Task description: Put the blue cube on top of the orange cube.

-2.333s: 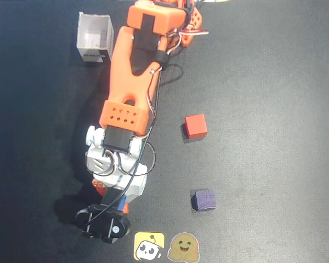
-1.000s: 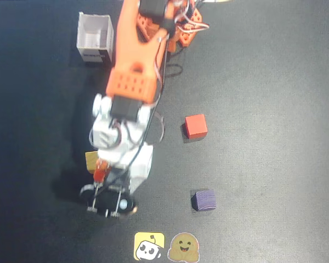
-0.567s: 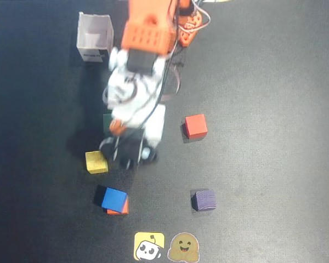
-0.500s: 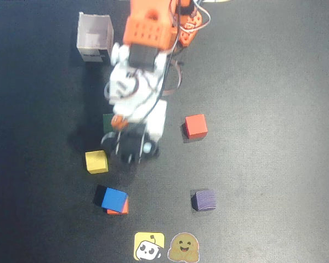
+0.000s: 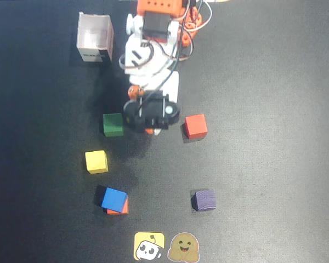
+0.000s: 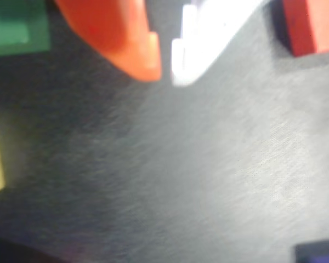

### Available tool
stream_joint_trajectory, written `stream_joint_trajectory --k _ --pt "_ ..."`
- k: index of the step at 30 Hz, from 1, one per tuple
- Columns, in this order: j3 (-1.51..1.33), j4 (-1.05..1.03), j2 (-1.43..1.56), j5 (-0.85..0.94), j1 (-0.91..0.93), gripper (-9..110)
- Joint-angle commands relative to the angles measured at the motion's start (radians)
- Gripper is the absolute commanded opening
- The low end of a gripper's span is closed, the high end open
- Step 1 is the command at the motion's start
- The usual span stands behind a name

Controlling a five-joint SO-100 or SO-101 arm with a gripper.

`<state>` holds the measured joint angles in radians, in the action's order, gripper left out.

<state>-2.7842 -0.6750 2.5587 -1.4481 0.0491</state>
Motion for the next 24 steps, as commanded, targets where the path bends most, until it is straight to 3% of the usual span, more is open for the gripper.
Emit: stream_joint_trajectory --k 1,13,20,24 --pt "-0.002 -0.020 0.060 -0.005 -0.008 0" --pt "-0.058 -0.137 0.199 -0.098 -0.051 0" --pt "-0.089 -0.428 0.515 -0.107 -0.054 0" --pt "-0.089 -0.505 0.534 -0.087 -0.055 0"
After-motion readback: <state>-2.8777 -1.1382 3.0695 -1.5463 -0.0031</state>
